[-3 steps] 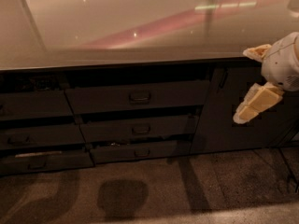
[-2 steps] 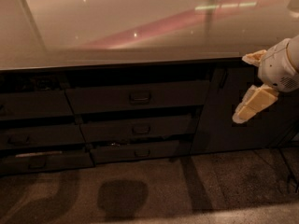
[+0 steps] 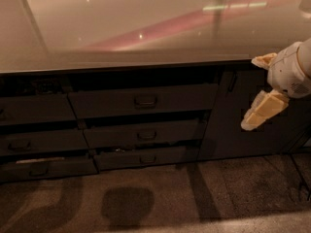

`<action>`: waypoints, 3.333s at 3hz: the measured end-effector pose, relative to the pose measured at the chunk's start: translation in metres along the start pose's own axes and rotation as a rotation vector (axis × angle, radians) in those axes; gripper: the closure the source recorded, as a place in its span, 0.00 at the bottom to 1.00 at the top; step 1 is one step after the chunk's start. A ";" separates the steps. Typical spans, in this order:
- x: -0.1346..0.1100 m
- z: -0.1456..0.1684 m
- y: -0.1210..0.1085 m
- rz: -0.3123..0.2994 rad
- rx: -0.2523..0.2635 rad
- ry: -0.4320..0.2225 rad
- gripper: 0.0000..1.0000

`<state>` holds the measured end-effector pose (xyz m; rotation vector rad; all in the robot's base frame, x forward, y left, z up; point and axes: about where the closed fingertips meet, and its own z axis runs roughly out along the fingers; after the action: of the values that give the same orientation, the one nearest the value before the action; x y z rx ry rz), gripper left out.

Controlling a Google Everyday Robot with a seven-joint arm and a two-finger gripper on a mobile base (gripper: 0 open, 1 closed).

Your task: Open top drawer

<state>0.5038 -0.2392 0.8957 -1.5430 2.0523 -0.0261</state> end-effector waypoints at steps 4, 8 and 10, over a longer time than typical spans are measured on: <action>0.010 0.057 -0.017 -0.014 0.007 0.166 0.00; 0.045 0.084 0.030 -0.160 0.115 0.228 0.00; 0.044 0.087 0.029 -0.176 0.091 0.214 0.00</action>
Offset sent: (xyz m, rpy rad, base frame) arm -0.0130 0.0028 0.0036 -0.0518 -0.0682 0.0086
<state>0.5092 -0.2416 0.7942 -1.7219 2.0364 -0.3611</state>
